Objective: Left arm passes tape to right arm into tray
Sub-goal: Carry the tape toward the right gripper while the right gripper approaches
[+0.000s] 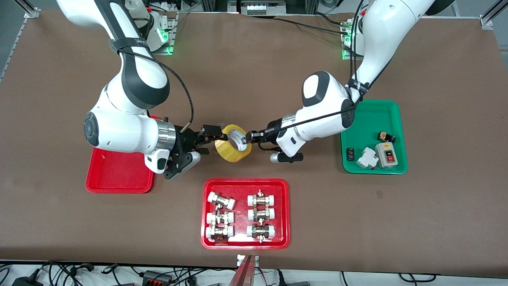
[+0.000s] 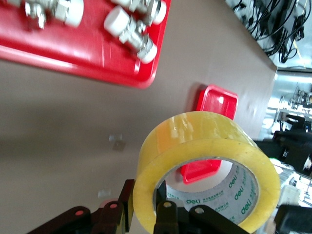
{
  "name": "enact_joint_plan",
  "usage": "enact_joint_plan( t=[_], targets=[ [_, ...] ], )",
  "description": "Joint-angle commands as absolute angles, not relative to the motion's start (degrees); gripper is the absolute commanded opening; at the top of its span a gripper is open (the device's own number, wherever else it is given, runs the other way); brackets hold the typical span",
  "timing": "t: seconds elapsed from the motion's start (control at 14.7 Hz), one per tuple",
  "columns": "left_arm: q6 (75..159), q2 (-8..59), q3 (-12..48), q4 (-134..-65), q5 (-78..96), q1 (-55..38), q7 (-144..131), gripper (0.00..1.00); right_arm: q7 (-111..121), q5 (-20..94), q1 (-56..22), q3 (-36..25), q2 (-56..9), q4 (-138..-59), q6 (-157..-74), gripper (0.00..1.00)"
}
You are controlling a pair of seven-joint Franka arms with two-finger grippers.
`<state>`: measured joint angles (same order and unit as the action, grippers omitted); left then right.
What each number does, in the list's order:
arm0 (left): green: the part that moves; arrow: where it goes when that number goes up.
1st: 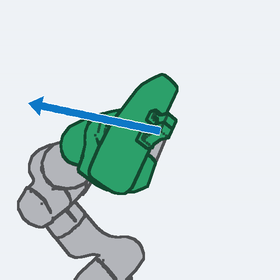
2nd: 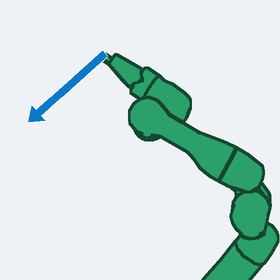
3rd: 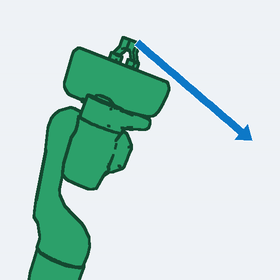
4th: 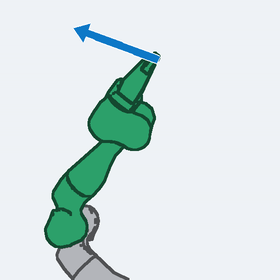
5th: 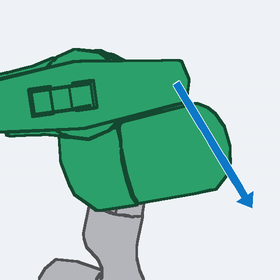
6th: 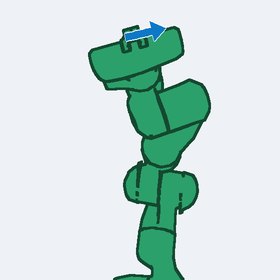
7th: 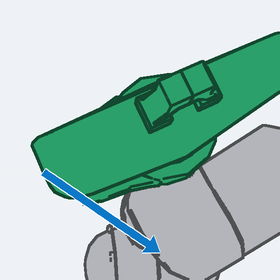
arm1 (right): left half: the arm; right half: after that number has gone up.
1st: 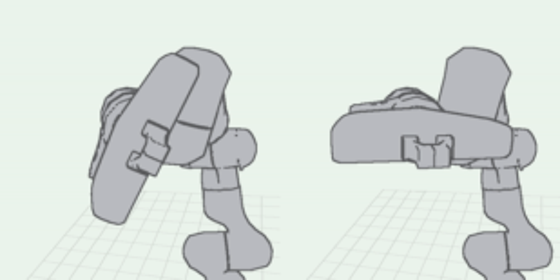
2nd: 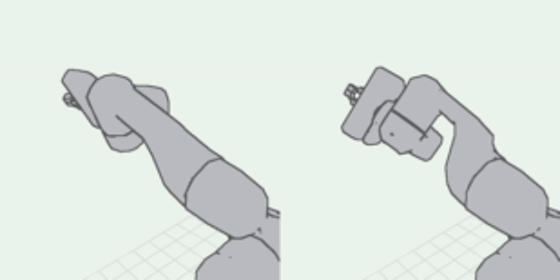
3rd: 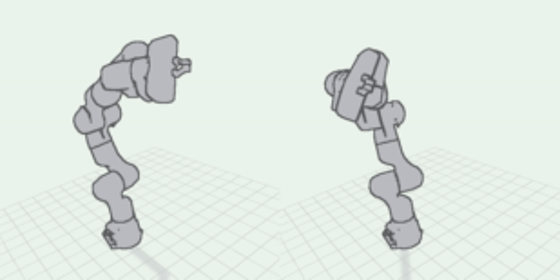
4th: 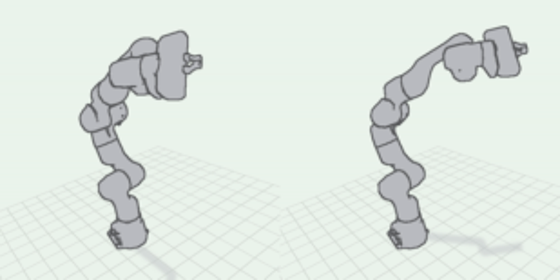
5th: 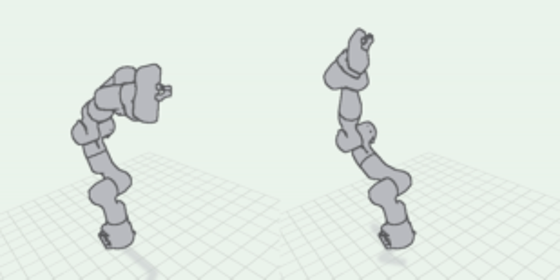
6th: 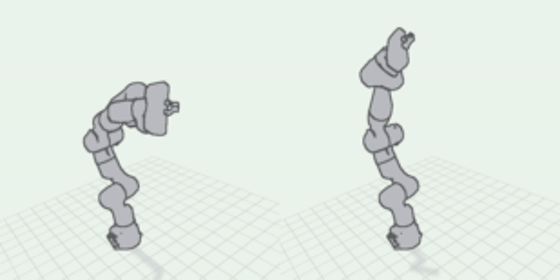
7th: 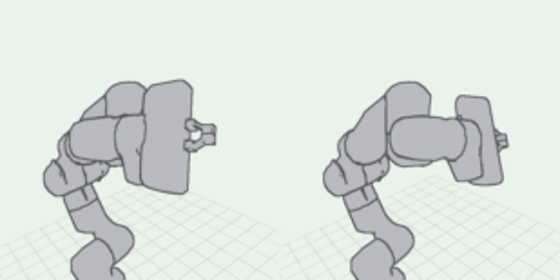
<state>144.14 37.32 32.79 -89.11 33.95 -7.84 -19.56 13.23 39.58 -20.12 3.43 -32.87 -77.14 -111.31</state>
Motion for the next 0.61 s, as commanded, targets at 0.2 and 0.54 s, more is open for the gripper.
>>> enact_joint_plan(
  t=[0.2, 0.54],
  targets=[
    [146.1, 37.9, 32.9, -88.2, 32.5, -7.6, -17.6, 0.0, 12.4, 40.5, -21.6, 3.0, -34.2, -75.8, -112.0, 1.0],
    [146.1, 37.9, 32.9, -88.2, 32.5, -7.6, -17.5, 0.0, 12.4, 40.7, -21.9, 3.1, -34.5, -75.7, -113.2, 1.0]
  ],
)
